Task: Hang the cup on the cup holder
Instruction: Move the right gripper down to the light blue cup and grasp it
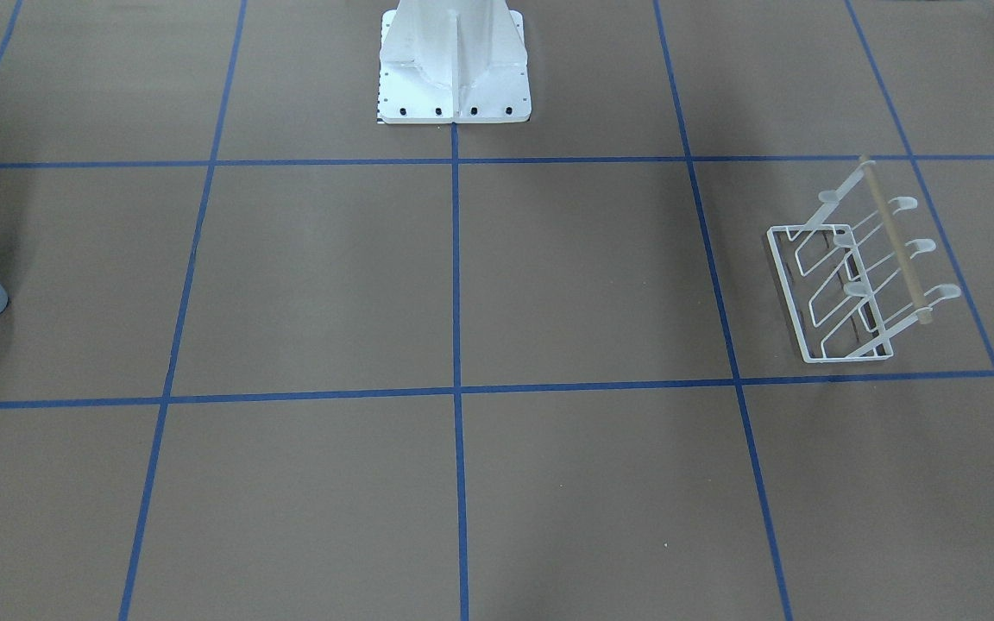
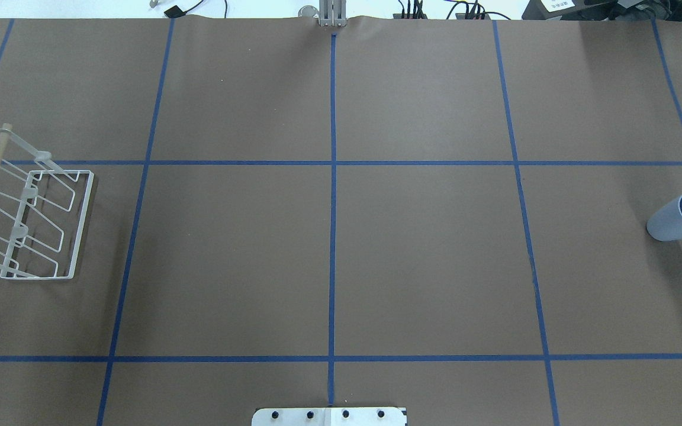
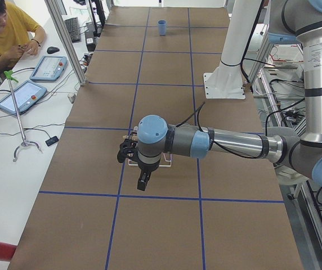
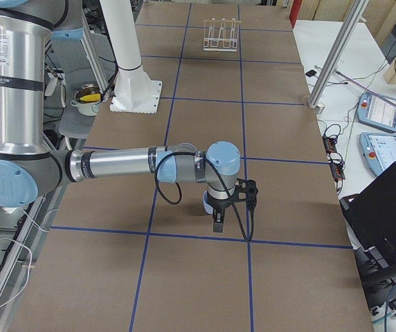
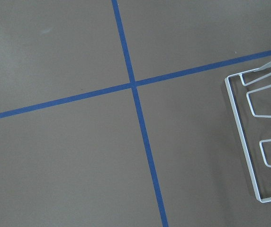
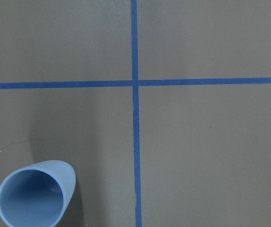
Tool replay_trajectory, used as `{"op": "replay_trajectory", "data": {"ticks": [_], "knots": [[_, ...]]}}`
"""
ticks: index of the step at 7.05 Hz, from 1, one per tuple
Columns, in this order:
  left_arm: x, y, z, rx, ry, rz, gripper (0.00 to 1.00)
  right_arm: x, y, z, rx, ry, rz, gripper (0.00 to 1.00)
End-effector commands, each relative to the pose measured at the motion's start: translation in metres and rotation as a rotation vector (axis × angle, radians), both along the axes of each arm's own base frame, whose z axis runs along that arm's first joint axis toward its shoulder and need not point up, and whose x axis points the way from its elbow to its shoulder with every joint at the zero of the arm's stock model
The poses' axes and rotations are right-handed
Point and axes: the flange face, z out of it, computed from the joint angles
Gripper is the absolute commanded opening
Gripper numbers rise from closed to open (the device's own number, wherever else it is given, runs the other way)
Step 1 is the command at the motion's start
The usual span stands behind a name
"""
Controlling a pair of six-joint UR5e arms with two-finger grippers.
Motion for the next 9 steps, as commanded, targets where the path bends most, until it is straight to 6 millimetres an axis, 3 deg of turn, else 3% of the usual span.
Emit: {"op": "replay_trajectory", "data": {"ticks": [1,2,4,6,8,9], "knots": [[-0.001,-0.003,-0.004,0.050,-0.002,-0.007,0.99,-0.007,-0.013,-0.018,0.116,-0.010,-0.012,1.00],[-0.001,-0.009,-0.015,0.074,-0.003,-0.007,0.99,-0.021,-0.023,-0.038,0.237,-0.016,-0.039,1.00],[-0.001,-0.008,-0.036,0.114,0.000,-0.009,0.99,-0.065,-0.032,-0.056,0.346,-0.038,-0.128,1.00],[-0.001,-0.004,-0.031,0.107,-0.001,-0.005,0.99,-0.099,-0.033,-0.067,0.436,-0.073,-0.183,1.00],[-0.001,-0.007,-0.031,0.113,-0.001,-0.005,0.99,-0.142,-0.030,-0.061,0.399,-0.034,-0.205,1.00],[-0.001,-0.006,-0.028,0.126,-0.001,-0.006,0.99,-0.144,-0.023,-0.043,0.374,-0.011,-0.214,1.00]]}}
